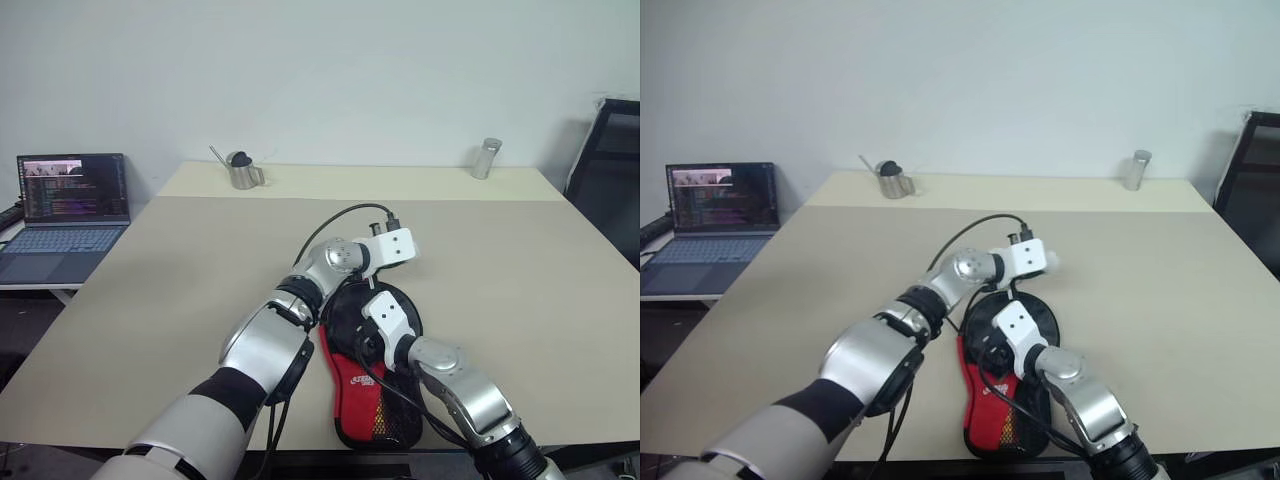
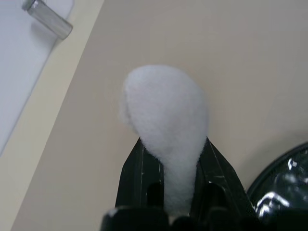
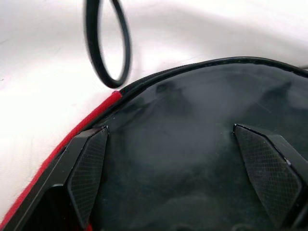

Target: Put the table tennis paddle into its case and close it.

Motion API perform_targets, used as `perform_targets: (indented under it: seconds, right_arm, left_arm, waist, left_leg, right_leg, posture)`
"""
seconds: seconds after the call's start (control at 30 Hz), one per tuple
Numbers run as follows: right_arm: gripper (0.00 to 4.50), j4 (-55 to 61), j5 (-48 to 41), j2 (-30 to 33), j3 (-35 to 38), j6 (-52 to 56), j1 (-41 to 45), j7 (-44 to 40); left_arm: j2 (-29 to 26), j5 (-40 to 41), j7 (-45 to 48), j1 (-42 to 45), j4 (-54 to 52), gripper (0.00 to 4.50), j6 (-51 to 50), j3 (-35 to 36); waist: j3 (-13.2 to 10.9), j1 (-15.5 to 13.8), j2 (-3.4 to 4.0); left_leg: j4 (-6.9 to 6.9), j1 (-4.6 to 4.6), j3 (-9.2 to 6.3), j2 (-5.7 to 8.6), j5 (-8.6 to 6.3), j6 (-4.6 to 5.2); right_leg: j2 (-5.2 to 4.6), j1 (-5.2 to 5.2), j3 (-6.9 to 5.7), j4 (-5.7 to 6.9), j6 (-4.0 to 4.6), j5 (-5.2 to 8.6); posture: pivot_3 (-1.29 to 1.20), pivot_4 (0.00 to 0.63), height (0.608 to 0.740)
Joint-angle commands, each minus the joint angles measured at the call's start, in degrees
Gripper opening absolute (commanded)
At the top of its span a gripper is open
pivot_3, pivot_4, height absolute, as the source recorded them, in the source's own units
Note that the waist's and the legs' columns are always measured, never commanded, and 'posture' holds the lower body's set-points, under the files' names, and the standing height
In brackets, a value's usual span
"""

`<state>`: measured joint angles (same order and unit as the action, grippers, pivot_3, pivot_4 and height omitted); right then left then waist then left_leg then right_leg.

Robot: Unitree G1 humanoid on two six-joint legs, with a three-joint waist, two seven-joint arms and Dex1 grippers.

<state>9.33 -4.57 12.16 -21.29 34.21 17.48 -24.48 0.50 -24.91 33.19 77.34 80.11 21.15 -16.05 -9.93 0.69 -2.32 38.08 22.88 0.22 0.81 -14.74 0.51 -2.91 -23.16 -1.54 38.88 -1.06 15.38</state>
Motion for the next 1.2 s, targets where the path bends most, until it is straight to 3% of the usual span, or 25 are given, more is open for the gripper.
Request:
perform_targets:
  seconds: [0.03, 0.43, 0.83, 1.1, 1.17, 1.2]
  right_arm:
    - [4.5, -3.65, 1.27, 0.58, -2.83, 5.42, -3.62, -0.17]
    - [4.5, -2.7, 1.81, -0.26, -2.87, 6.1, -4.35, 0.54]
    - [4.5, -2.8, 2.11, -0.34, -2.83, 6.33, -4.27, 0.62]
    - [4.5, -3.81, 2.22, -0.72, -2.96, 6.22, -3.2, 0.45]
    - [4.5, -3.99, 2.0, -0.93, -2.86, 6.07, -2.79, 0.26]
    - [4.5, -4.06, 1.91, -1.03, -2.79, 6.03, -2.64, 0.21]
  left_arm:
    - [3.31, 0.5, 0.2, 3.95, -2.23, 0.31, 3.59, 0.19]
    - [7.74, 1.69, 6.85, 1.06, -2.47, 0.31, 6.1, 0.9]
    - [8.89, 4.53, 21.84, -3.56, -2.9, 0.31, 4.11, 1.58]
    - [7.73, 5.75, 23.78, -2.82, -3.67, 3.18, 5.6, 1.86]
    - [6.74, 7.73, 29.55, -2.62, -3.89, 3.85, 5.0, 2.98]
    - [6.06, 8.24, 31.66, -2.51, -4.01, 3.85, 5.03, 3.2]
  waist:
    - [0.0, -0.32, 0.0]
    - [0.07, -0.56, 0.12]
    - [0.33, -0.36, 0.41]
    - [0.39, -0.17, 0.45]
    - [0.39, 0.07, 0.45]
    - [0.38, 0.33, 0.45]
  left_leg:
    - [0.0, 0.0, 0.0, 0.0, 0.0, 0.0]
    - [0.0, 0.01, -0.06, 0.0, 0.0, 0.0]
    - [-0.02, -0.01, -0.08, -0.01, 0.0, 0.01]
    - [-0.02, -0.02, -0.08, -0.06, -0.01, 0.01]
    - [-0.02, -0.02, -0.08, -0.07, -0.01, 0.01]
    - [-0.02, -0.02, -0.08, -0.1, -0.01, 0.01]
  right_leg:
    - [0.0, 0.0, 0.0, 0.0, 0.0, 0.0]
    - [0.0, 0.02, -0.3, -0.02, 0.0, 0.01]
    - [0.02, 0.04, -0.35, -0.02, 0.01, 0.02]
    - [0.09, 0.04, -0.34, -0.02, 0.0, 0.02]
    - [0.1, 0.04, -0.34, -0.02, 0.0, 0.02]
    - [0.12, 0.04, -0.34, -0.02, 0.01, 0.02]
  posture:
    - [0.0, 0.15, 0.74]
    - [0.0, 0.15, 0.74]
    - [0.0, 0.15, 0.74]
    - [0.0, 0.15, 0.74]
    - [0.0, 0.15, 0.74]
    - [0.0, 0.15, 0.74]
